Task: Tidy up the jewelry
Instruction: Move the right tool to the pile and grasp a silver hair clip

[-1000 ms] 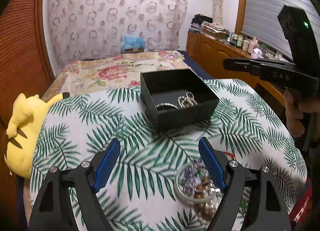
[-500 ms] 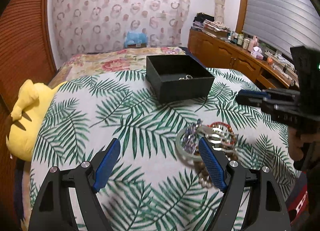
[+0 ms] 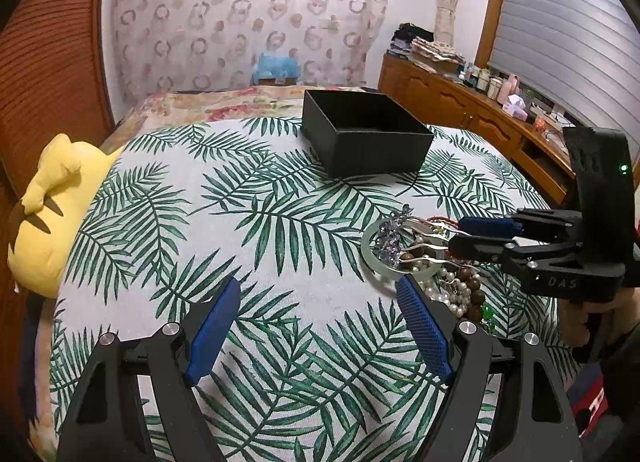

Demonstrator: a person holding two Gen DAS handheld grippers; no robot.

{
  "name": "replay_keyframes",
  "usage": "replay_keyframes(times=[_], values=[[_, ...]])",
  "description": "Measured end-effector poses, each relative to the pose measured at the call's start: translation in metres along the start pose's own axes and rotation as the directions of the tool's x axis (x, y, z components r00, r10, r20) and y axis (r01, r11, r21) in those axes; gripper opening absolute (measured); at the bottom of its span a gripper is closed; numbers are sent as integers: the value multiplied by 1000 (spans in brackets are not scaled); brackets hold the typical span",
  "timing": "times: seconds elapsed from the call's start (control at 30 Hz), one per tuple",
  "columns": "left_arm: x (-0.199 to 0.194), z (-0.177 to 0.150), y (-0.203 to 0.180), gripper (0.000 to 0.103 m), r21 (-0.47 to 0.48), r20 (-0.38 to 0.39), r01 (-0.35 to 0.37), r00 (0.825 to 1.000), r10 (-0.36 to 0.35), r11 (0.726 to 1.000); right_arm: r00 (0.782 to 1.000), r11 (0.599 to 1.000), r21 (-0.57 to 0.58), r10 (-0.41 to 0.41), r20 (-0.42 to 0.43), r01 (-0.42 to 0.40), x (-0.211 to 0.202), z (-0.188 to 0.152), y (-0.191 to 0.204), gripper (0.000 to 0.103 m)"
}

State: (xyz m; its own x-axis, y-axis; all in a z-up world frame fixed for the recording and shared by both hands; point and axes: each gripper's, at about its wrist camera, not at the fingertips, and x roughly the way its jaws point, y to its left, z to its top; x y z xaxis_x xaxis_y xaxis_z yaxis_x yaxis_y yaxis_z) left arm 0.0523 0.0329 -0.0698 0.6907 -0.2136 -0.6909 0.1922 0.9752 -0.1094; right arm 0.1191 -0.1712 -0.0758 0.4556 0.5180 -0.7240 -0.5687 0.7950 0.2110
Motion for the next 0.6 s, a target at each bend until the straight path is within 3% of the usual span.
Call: replay_keyframes(times=[0.37,0.43,0.6], values=[[1,-3,-3,77,-1,-6,5,1000,-5,1000,997,996,64,72,-36,-69,6,-2,-1,42],[1,-3,-5,77,1,-6,5,1000,-5,1000,996,995,64,79,-39,-76,7,-3,1,27],[2,-3,-6,77,1,-5,6,1000,-6,1000,996,996,42,77,-35,-76,5,-4,8,21]])
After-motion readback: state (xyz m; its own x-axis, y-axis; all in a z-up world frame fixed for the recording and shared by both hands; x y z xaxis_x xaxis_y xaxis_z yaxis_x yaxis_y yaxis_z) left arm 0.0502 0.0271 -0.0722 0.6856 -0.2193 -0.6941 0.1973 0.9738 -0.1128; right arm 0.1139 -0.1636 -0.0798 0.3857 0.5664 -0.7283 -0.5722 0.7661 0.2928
